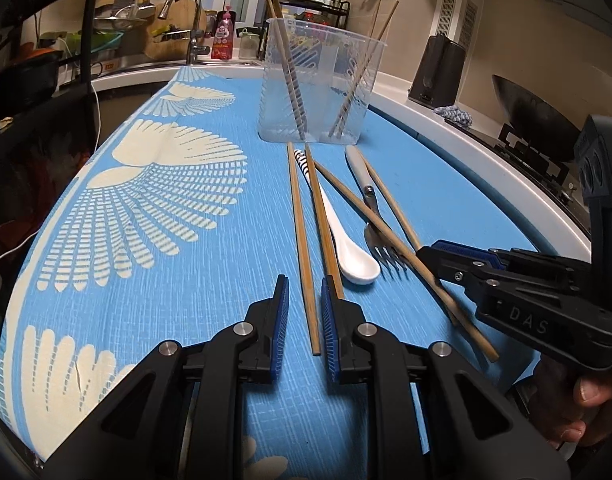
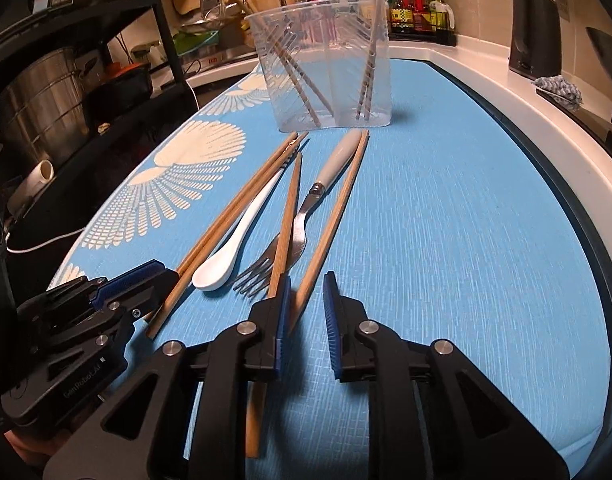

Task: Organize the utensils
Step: 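Lower the left tool onto another chopstick and close while the right tool returns, then hold a wooden chopstick in each tool and lift them off the board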

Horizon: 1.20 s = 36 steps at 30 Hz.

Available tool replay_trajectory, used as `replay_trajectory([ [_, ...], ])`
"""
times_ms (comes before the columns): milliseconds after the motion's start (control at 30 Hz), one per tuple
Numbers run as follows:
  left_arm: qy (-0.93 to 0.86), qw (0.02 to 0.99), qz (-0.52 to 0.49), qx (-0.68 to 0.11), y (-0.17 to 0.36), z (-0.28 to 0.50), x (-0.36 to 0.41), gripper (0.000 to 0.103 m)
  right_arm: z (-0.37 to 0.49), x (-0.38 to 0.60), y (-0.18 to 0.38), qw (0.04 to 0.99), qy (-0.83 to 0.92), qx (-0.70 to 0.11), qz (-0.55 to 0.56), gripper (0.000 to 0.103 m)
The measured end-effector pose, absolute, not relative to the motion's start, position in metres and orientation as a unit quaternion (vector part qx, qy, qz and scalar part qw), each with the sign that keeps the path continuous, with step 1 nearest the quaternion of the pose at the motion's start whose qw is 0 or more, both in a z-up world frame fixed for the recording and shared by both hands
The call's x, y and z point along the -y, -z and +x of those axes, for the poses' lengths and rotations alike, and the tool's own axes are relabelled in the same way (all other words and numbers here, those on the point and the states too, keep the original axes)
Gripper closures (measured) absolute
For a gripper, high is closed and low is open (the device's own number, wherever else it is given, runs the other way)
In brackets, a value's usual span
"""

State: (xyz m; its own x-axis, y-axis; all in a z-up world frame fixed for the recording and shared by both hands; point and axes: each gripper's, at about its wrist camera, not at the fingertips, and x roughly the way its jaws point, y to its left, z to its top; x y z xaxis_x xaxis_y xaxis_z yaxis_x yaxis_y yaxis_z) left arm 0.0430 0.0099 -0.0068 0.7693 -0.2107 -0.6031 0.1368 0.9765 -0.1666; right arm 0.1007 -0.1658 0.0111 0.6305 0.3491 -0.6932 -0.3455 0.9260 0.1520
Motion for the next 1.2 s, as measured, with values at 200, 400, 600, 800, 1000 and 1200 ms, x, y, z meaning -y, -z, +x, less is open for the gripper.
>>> replay_trajectory([
  [200,0.082,0.942,-0.036,-0.323,0.007,0.040,-0.002,0.086,0.095,0.167,-0.013,0.908,-0.174,-0.382,-0.026,0.087],
  [400,0.067,0.945,-0.021,-0.319,0.007,0.038,0.003,0.091,0.094,0.180,-0.012,0.910,-0.148,-0.385,-0.031,0.095],
  [600,0.047,0.947,-0.027,-0.316,0.007,0.038,-0.006,0.097,0.096,0.203,-0.011,0.915,-0.124,-0.383,-0.023,0.097],
  [800,0.035,0.952,-0.026,-0.303,0.009,0.030,-0.012,0.097,0.092,0.228,-0.007,0.926,-0.120,-0.359,0.003,0.093],
  [1000,0.036,0.956,-0.028,-0.290,0.011,0.024,-0.014,0.096,0.076,0.230,-0.003,0.934,-0.130,-0.334,-0.006,0.092],
  [1200,0.034,0.957,-0.025,-0.288,0.010,0.023,-0.014,0.096,0.065,0.232,-0.001,0.941,-0.121,-0.316,-0.018,0.090],
])
